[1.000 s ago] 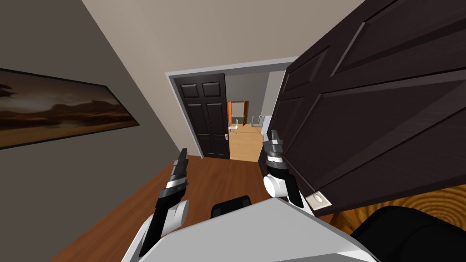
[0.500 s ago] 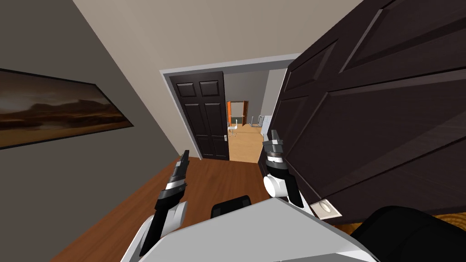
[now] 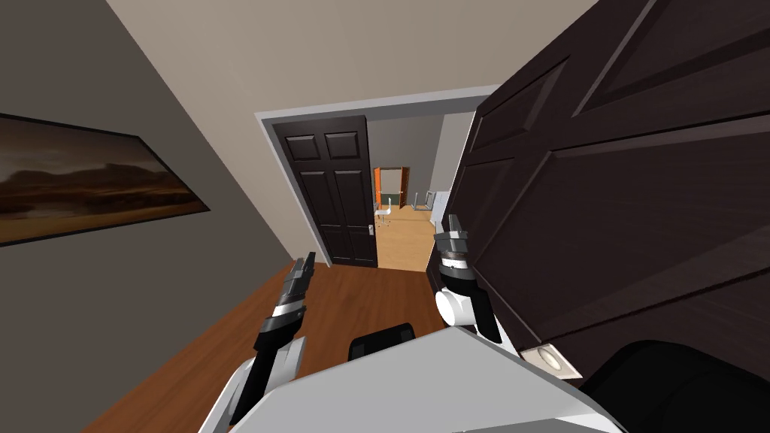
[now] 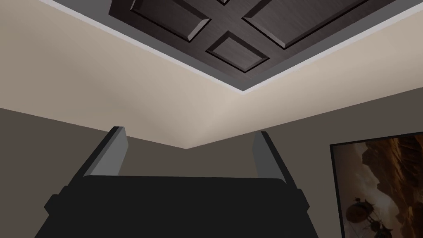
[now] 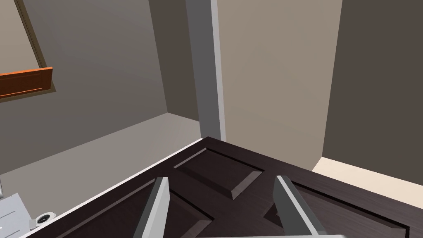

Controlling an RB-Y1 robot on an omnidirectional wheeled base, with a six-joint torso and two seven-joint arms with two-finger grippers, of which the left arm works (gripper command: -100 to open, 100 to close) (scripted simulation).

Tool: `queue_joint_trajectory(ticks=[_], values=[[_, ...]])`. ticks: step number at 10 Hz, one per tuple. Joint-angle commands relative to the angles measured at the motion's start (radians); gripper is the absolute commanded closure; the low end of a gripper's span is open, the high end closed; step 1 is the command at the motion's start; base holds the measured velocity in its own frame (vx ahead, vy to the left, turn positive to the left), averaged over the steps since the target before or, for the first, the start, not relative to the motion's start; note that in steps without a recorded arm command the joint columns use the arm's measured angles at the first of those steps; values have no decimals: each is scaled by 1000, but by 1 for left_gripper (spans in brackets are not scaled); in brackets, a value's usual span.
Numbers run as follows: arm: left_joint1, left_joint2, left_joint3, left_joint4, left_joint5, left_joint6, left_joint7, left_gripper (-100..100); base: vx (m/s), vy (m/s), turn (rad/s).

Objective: Pull the door open

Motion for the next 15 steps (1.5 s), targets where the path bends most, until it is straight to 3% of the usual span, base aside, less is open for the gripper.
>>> queue_joint_trajectory(ticks=[1,8,9,12,13,15], values=[[-1,2,6,6,-8,-5,-28,-100,65,-35,-1],[-15,18,74,121,-90,-85,-216,-100,79,-34,-21],[-15,18,74,121,-90,-85,-224,-100,69,-21,-9],[-23,24,111,182,-134,-128,-313,-100,72,-44,-26],[-23,24,111,182,-134,-128,-323,-100,68,-31,-3],[-28,28,136,224,-164,-158,-387,-100,72,-32,-24]])
